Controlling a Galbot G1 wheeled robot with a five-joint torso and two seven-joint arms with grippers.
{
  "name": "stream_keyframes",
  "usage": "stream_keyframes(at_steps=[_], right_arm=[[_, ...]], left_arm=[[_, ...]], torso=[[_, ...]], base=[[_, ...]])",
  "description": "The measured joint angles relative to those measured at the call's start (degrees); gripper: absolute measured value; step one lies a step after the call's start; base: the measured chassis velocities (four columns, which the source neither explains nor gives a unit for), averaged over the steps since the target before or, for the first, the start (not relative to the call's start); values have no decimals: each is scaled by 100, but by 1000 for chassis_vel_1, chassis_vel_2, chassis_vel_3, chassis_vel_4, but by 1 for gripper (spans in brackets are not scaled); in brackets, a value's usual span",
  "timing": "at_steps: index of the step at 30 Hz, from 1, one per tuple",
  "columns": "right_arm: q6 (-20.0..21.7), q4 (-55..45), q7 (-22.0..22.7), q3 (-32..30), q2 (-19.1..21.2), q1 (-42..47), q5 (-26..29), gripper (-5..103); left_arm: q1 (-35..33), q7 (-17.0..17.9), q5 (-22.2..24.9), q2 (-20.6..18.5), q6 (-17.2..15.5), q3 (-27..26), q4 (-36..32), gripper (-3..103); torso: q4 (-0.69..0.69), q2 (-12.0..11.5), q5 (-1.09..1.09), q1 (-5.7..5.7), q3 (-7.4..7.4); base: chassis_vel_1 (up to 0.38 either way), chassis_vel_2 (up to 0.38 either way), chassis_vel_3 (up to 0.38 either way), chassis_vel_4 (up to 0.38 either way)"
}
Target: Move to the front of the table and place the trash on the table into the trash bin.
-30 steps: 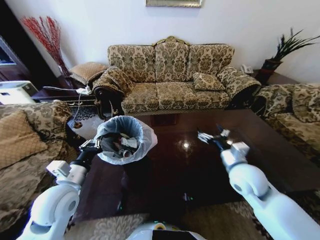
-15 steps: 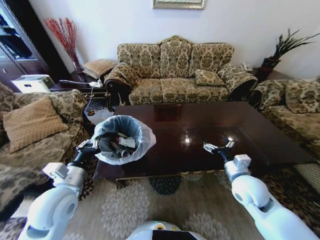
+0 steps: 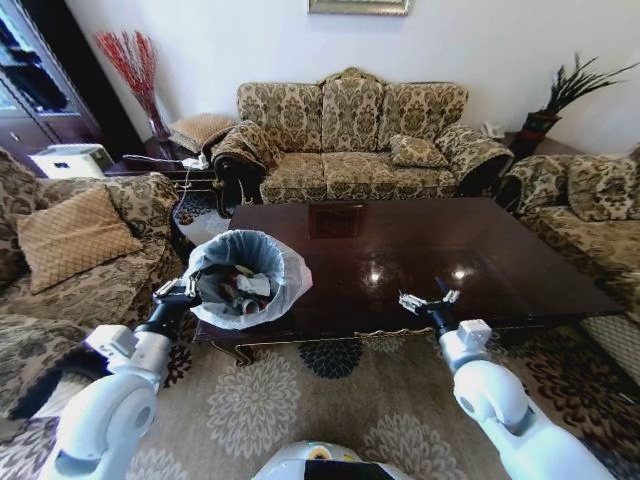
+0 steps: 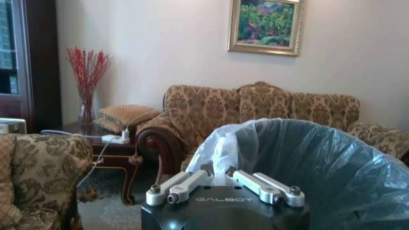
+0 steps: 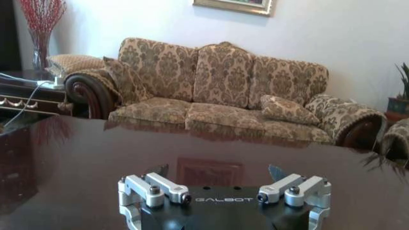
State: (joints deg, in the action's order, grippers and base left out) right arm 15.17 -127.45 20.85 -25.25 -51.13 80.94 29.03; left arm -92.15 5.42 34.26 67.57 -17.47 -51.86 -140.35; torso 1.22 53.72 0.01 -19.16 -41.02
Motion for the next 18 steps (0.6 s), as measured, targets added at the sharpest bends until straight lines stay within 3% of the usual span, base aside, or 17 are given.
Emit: stream_keyframes(at_steps=[13,18], right_arm=[[-51,42,23,327,-108,-63,-59,100],[-51,46,40,384,-172,-64,-63,100]], left_arm=[[-23,-5,13,-25,-8,-22,16,4],[-6,-6,16,-40,-8,-24,28,4]], torso=[[0,3,-5,10,4],[-1,6,0,12,6]], base=[[195,-201,-185,201],[80,-113,-82,96]])
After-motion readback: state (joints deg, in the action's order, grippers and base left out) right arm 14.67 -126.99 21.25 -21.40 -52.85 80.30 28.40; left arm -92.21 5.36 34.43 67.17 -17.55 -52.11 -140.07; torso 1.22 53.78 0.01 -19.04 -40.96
